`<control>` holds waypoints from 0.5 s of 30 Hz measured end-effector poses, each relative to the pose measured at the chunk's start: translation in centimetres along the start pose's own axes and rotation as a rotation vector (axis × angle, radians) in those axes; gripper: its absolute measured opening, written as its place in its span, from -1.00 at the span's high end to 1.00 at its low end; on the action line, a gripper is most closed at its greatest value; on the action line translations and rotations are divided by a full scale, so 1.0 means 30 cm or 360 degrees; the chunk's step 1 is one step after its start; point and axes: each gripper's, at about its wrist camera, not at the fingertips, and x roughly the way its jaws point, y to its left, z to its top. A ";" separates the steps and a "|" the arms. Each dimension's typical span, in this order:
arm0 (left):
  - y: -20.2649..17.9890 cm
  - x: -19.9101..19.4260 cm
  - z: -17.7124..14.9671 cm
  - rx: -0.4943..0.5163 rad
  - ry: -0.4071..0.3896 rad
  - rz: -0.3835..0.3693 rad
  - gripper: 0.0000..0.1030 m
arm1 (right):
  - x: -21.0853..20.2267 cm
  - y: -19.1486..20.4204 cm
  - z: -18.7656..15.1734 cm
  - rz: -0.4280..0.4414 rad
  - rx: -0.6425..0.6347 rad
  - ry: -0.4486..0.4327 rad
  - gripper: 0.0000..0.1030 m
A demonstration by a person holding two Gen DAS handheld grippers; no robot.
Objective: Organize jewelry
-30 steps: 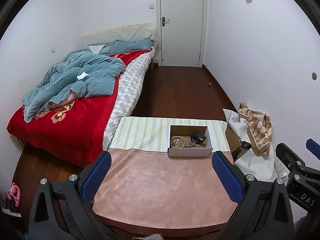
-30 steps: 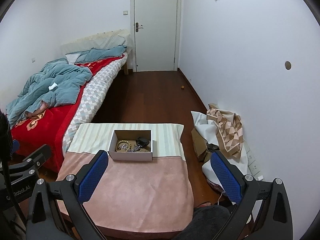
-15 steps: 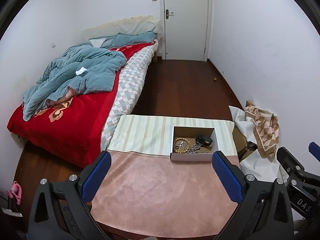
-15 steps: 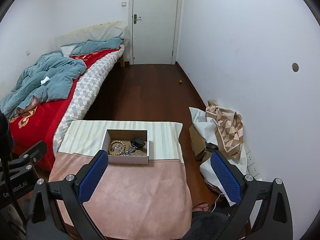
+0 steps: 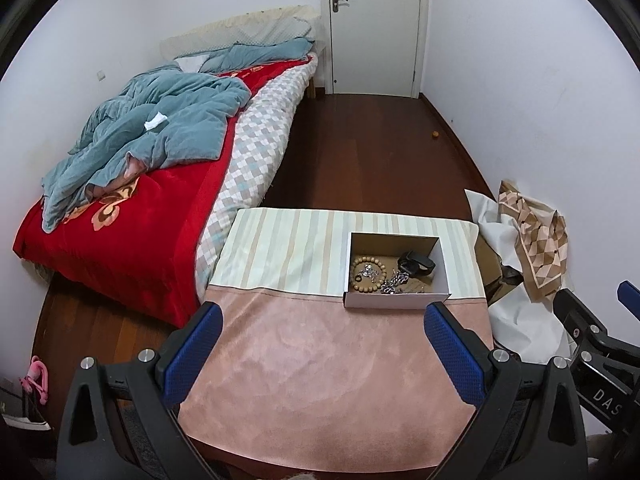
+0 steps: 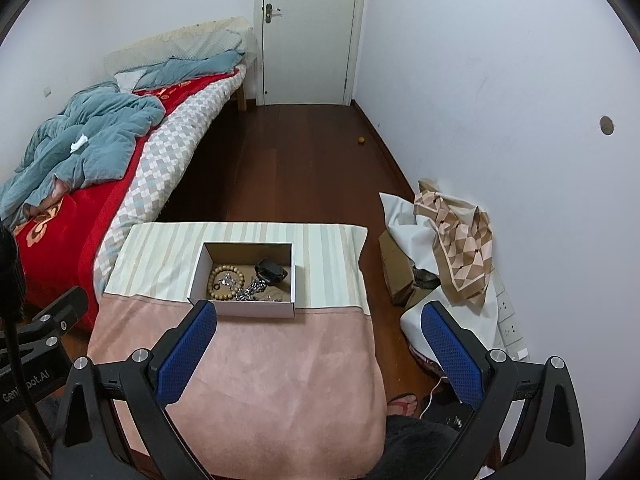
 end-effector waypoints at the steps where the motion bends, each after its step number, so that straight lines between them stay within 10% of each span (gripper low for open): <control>1: 0.001 0.003 0.000 0.0000 0.0006 -0.0003 -1.00 | 0.006 0.000 -0.001 0.0001 0.0000 0.0005 -1.00; 15: -0.006 0.010 0.008 0.0000 0.0005 -0.0010 -1.00 | 0.025 0.001 -0.014 0.0005 -0.0001 0.0020 -1.00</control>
